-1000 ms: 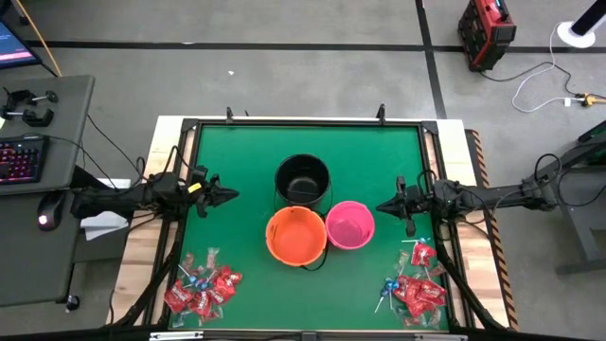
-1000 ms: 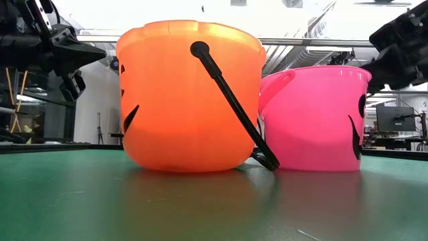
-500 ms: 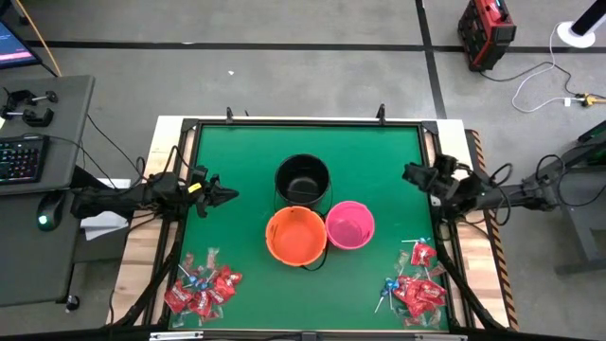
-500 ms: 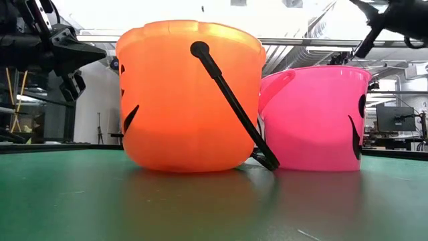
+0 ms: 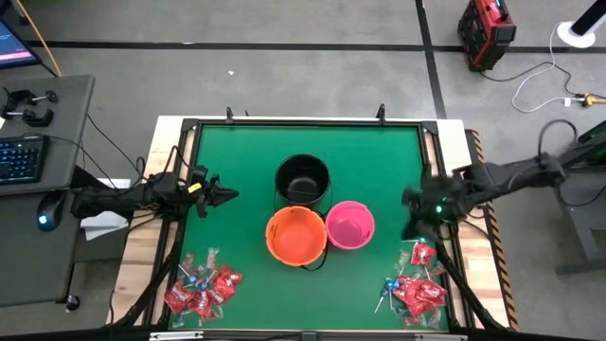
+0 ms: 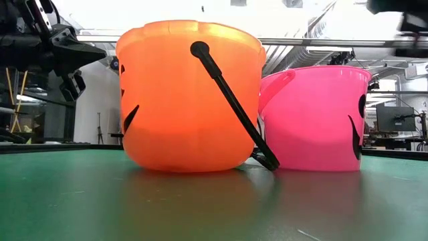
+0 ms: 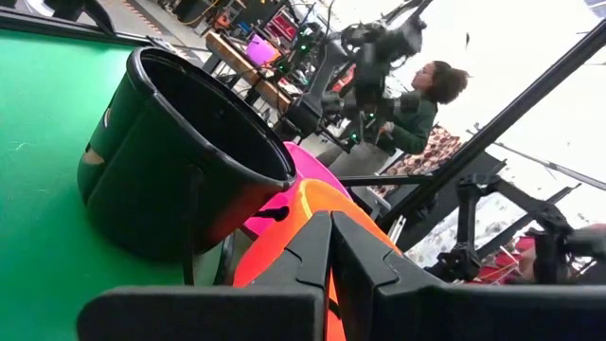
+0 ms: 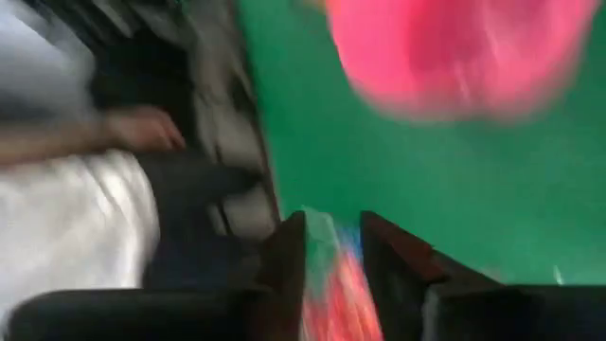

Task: Sort candy by brand, put in halloween buckets
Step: Put the green gummy into the pink bucket

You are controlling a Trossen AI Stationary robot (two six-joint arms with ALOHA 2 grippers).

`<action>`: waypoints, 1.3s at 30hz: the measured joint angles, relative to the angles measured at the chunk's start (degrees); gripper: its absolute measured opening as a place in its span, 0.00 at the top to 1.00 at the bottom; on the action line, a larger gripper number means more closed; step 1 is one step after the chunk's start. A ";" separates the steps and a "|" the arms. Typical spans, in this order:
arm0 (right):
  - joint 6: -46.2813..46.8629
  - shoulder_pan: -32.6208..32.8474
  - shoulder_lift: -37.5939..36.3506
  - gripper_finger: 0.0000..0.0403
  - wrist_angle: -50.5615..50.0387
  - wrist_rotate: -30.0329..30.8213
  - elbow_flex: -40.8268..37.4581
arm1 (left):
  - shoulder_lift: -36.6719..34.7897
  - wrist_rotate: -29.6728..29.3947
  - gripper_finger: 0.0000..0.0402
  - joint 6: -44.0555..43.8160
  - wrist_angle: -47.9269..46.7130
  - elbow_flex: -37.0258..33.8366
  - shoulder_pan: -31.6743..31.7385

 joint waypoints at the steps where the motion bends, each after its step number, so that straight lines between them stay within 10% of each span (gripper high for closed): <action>1: 2.14 2.39 1.51 0.69 -3.22 0.05 0.63 | 0.00 0.00 1.00 0.00 0.00 0.01 -0.01; 17: 59.89 19.28 27.38 0.55 4.30 6.75 -3.96 | 0.00 0.00 1.00 0.00 0.00 0.00 0.00; 39: 70.17 20.00 45.47 0.55 11.37 7.79 -3.70 | 0.00 0.00 1.00 0.00 -0.01 0.00 -0.01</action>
